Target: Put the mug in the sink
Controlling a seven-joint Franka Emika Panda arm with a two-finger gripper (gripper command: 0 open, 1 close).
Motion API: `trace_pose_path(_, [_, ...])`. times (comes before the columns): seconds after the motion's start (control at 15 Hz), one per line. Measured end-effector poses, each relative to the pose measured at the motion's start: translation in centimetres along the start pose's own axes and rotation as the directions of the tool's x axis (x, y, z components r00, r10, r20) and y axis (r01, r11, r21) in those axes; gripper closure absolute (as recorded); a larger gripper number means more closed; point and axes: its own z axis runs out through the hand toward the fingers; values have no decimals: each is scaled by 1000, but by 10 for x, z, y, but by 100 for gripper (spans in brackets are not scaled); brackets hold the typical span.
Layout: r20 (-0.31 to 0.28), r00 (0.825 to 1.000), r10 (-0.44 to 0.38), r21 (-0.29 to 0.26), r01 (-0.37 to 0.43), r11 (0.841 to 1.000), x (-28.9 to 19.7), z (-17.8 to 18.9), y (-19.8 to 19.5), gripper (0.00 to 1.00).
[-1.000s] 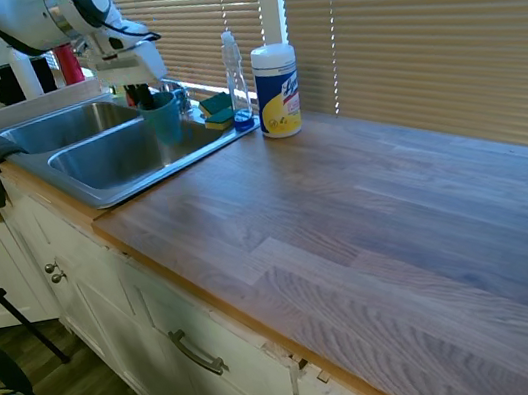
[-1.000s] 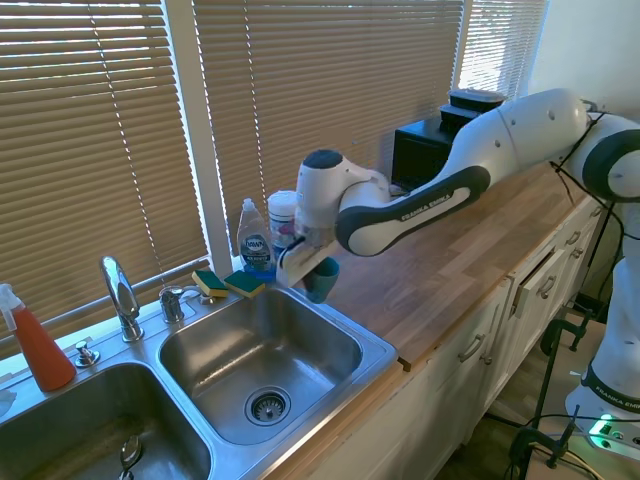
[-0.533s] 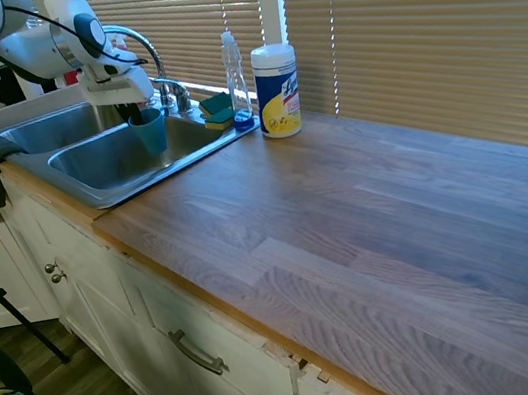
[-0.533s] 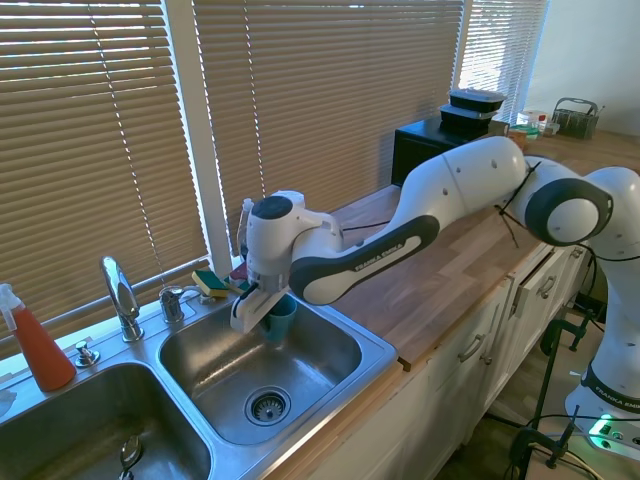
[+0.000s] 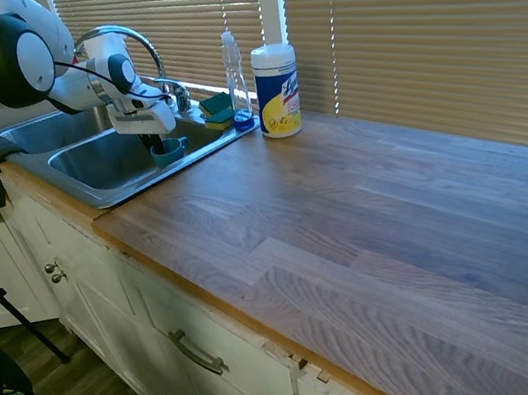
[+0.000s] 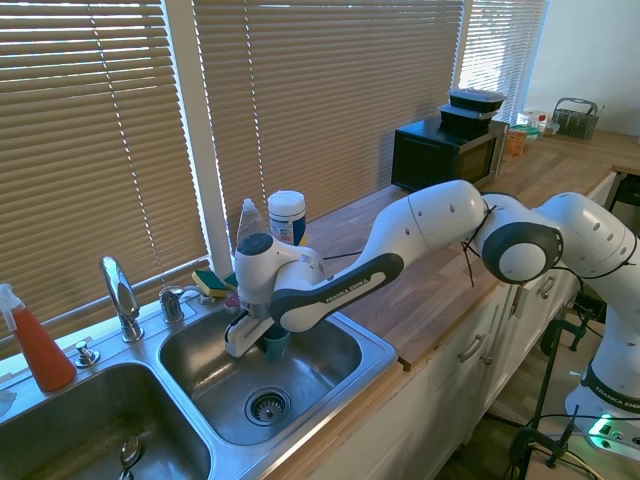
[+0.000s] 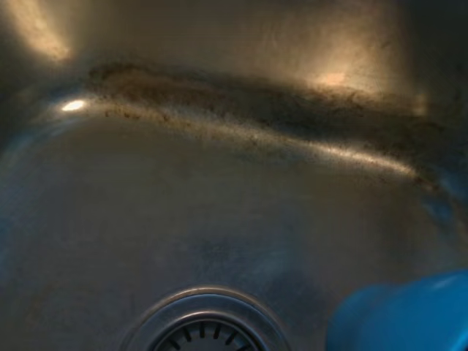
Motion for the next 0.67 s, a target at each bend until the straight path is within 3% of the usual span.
trace_pose_path(0.4, [19, 999, 40, -12, -40, 999, 10, 66, -2, 100])
trace_pose_path(0.47, [17, 999, 44, -6, -44, 999, 11, 69, -4, 0])
trace_pose_path(0.67, [15, 998, 57, 5, -57, 998, 17, 75, -8, 0])
